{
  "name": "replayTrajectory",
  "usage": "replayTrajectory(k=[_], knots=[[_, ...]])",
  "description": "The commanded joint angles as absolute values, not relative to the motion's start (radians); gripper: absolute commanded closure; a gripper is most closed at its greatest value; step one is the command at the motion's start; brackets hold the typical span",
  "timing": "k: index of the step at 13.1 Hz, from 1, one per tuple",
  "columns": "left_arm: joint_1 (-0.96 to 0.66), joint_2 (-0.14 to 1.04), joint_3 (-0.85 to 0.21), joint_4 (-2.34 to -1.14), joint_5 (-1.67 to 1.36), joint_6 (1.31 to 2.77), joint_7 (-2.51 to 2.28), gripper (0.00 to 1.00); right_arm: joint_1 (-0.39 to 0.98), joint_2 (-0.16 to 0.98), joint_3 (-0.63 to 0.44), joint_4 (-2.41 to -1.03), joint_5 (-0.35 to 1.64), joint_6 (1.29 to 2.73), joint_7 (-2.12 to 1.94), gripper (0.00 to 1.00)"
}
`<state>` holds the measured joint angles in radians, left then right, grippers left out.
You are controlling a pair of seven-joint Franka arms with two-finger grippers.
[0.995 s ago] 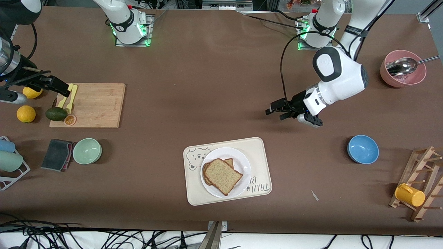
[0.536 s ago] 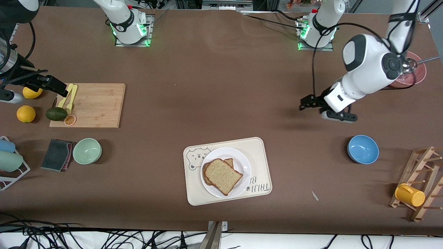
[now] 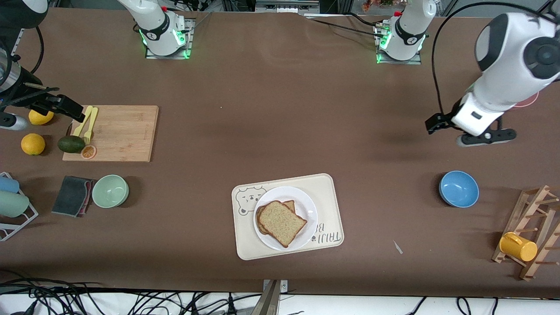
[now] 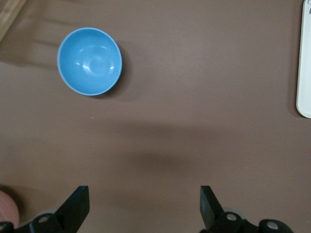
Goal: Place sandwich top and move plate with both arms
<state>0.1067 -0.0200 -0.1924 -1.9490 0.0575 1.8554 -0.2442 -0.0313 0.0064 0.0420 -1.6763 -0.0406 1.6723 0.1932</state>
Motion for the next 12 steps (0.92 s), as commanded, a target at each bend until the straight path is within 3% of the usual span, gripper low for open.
replayTrajectory(k=[1, 7, 12], knots=[[0.097, -0.080, -0.163, -1.906, 0.087, 1.760, -0.232, 0.00, -0.034, -0.006, 0.031, -1.666, -0.038, 1.629, 0.190, 0.00], [0.051, -0.064, -0.078, -1.669, 0.055, 1.600, -0.235, 0.00, -0.034, -0.006, 0.012, -1.664, -0.032, 1.626, 0.178, 0.00], [0.057, -0.060, -0.046, -1.646, 0.000, 1.582, -0.229, 0.00, -0.034, -0.006, 0.009, -1.666, -0.018, 1.597, 0.118, 0.00]])
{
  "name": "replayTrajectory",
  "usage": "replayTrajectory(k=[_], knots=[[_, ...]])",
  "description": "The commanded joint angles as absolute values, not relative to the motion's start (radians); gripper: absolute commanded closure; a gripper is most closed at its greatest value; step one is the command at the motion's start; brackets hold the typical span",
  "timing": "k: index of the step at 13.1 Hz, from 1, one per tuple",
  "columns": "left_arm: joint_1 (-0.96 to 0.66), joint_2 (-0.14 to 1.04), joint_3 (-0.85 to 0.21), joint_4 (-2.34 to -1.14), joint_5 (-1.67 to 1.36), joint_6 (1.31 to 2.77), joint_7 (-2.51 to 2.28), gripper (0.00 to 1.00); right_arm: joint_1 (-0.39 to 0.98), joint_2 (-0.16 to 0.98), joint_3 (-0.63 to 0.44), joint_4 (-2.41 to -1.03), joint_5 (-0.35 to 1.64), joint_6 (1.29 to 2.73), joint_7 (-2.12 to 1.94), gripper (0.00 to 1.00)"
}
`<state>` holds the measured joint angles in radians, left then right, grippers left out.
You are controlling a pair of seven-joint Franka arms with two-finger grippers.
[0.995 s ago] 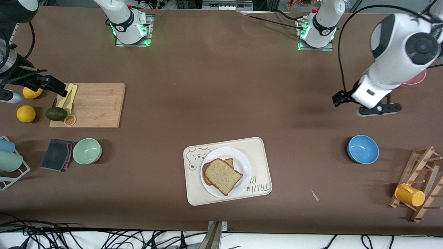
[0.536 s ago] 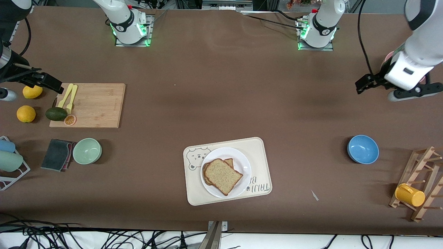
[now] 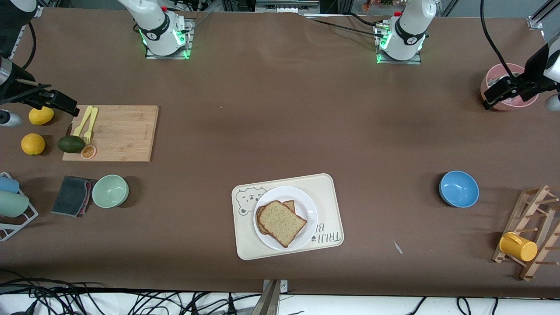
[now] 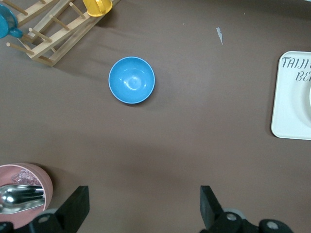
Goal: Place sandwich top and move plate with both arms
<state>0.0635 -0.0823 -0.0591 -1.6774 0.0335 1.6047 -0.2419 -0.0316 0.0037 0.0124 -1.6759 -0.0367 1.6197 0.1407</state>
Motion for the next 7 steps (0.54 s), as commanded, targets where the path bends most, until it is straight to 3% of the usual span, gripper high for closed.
replayTrajectory(k=[1, 7], knots=[[0.057, -0.061, -0.045, -1.646, -0.008, 1.582, -0.229, 0.00, -0.034, -0.006, 0.011, -1.666, 0.004, 1.592, 0.123, 0.00], [0.058, -0.060, -0.048, -1.644, -0.009, 1.582, -0.224, 0.00, -0.034, -0.006, 0.014, -1.666, 0.025, 1.595, 0.109, 0.00]])
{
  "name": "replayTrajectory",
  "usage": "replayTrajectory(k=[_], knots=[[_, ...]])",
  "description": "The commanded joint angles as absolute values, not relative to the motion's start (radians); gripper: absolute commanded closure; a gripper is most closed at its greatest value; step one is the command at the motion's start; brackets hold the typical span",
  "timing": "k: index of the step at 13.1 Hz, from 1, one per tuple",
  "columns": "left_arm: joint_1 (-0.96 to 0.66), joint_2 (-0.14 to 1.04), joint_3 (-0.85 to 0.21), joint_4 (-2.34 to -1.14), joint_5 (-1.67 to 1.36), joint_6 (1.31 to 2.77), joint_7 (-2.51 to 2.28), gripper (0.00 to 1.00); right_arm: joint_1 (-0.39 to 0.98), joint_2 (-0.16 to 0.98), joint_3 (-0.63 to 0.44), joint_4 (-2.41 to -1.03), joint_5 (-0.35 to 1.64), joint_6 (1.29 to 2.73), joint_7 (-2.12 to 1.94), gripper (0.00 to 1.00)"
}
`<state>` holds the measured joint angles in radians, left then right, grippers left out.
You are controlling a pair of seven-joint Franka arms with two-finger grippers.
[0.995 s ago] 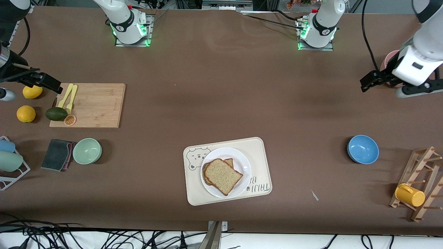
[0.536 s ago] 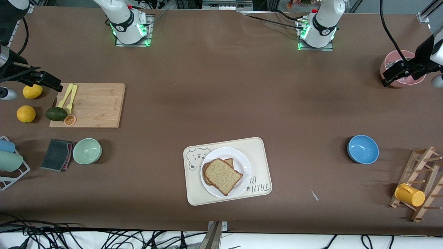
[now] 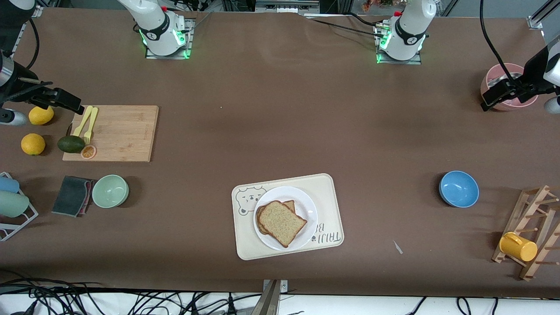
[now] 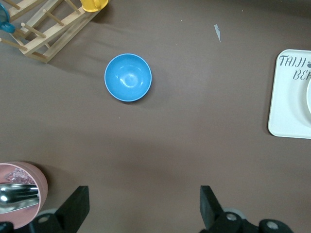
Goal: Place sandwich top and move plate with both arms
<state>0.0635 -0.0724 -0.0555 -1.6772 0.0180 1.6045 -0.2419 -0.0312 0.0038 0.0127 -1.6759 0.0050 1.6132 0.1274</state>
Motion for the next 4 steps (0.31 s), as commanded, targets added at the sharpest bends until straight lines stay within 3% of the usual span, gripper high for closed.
replayTrajectory(k=[1, 4], knots=[[0.057, -0.057, -0.048, -1.646, -0.009, 1.582, -0.222, 0.00, -0.034, -0.006, 0.015, -1.666, 0.025, 1.595, 0.109, 0.00], [0.054, -0.055, -0.048, -1.646, -0.021, 1.582, -0.222, 0.00, -0.034, -0.006, 0.021, -1.666, 0.025, 1.595, 0.109, 0.00]])
